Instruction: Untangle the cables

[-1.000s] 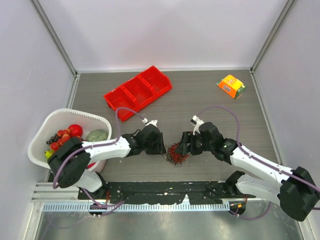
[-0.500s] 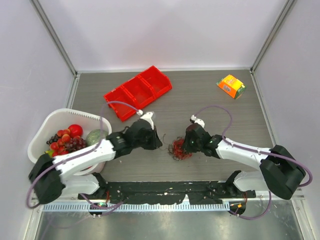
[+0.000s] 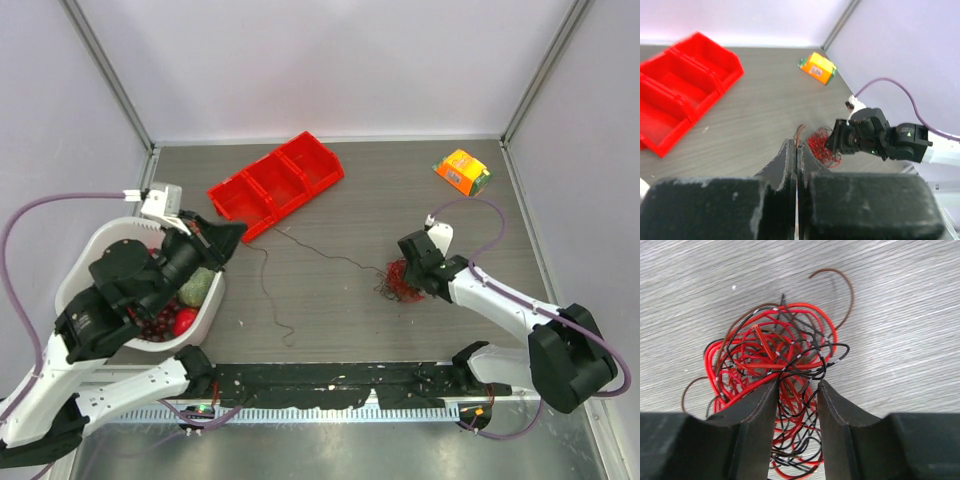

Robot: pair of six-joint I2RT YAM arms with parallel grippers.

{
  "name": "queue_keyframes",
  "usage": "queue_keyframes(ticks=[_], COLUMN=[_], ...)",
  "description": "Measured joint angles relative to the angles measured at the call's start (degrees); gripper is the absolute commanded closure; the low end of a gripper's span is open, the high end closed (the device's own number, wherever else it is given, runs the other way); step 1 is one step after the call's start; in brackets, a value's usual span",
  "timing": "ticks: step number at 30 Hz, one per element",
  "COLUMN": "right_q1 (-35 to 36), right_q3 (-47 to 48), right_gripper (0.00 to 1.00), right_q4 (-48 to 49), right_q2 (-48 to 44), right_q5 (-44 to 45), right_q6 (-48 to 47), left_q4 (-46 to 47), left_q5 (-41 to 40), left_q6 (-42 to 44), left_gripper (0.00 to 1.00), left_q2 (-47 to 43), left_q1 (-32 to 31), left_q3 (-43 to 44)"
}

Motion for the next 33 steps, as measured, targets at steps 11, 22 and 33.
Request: queue_keyframes(ticks=[11, 22, 33], right_q1=[-2.21, 6.54, 12.7], right_q3=[5.22, 8.74, 10.88], right_gripper=[0.32, 0.24, 0.31], right_q4=[-6.78, -3.39, 7.76], right_q2=[-0.13, -9.57, 15.21], right_q5=[2.62, -15.06, -24.33], right_q6=[-4.59, -14.49, -12.68], left_q4=[-7.74, -6.27, -4.83], left_q5=[-5.6, -2.1, 3.58], left_q6=[6.47, 6.58, 5.6], left_gripper=[1.0, 1.0, 1.0], left_q2=[3.23, 0.46, 4.44], left_q1=[0.0, 0.0, 0.0], left_q3=[10.05, 13.49, 17.07])
